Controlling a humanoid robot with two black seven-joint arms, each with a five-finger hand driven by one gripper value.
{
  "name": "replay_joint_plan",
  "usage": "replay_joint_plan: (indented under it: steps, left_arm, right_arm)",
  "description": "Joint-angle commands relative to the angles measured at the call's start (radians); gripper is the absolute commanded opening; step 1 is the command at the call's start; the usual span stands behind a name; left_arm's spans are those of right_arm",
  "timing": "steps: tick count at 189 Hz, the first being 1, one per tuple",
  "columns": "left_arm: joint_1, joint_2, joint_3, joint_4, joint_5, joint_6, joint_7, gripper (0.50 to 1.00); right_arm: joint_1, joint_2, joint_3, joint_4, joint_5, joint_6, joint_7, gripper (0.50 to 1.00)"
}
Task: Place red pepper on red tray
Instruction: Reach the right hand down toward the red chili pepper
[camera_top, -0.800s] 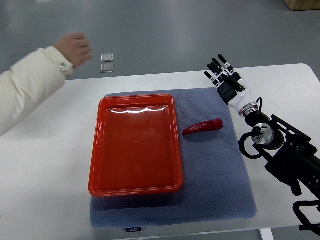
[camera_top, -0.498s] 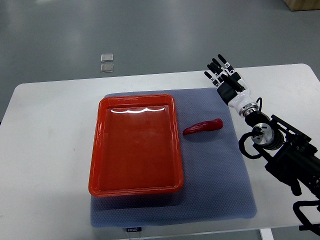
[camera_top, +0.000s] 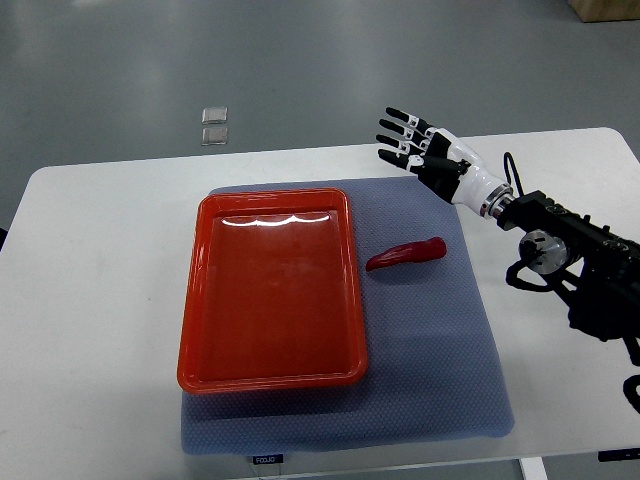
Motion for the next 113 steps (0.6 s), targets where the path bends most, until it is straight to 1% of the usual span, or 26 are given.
replay_joint_plan:
  steps: [1,11,16,25,51,59,74,92,113]
  left_arm:
    - [0.0,0.0,0.001,-0.002,0.0,0.0,0.0,1.0]
    - [0.0,0.0,0.001,-0.002,0.0,0.0,0.0,1.0]
    - [0.0,0.0,0.001,-0.005,0.0,0.0,0.0,1.0]
    - [0.0,0.0,0.001,-0.008,0.0,0.0,0.002,1.0]
    - [0.0,0.0,0.001,-0.005,0.0,0.0,0.0,1.0]
    - [0.0,0.0,0.001,-0.003,0.0,0.0,0.0,1.0]
    - [0.0,0.0,0.0,-0.002,0.0,0.0,0.0,1.0]
    - [0.0,0.0,0.0,0.0,0.0,0.0,0.0,1.0]
    - [0.0,0.0,0.0,0.001,0.0,0.0,0.0,1.0]
  right_arm:
    - [0.084,-0.088,-0.156,0.053,-0.199,0.013,0.0,0.919]
    - [0.138,-0.133,-0.249,0.079,-0.288,0.016,-0.002,0.919]
    - [0.182,-0.159,-0.329,0.109,-0.346,0.017,0.0,0.919]
    - [0.223,-0.18,-0.424,0.134,-0.384,0.017,0.0,0.919]
    - [0.345,-0.202,-0.679,0.162,-0.423,0.002,0.0,0.917]
    - [0.358,-0.203,-0.71,0.165,-0.429,-0.009,0.0,0.917]
    - [0.377,-0.196,-0.74,0.168,-0.435,-0.056,0.0,0.915]
    - [0.38,-0.185,-0.743,0.166,-0.438,-0.075,0.0,0.913]
    - [0.378,-0.171,-0.751,0.165,-0.452,-0.115,-0.002,0.911]
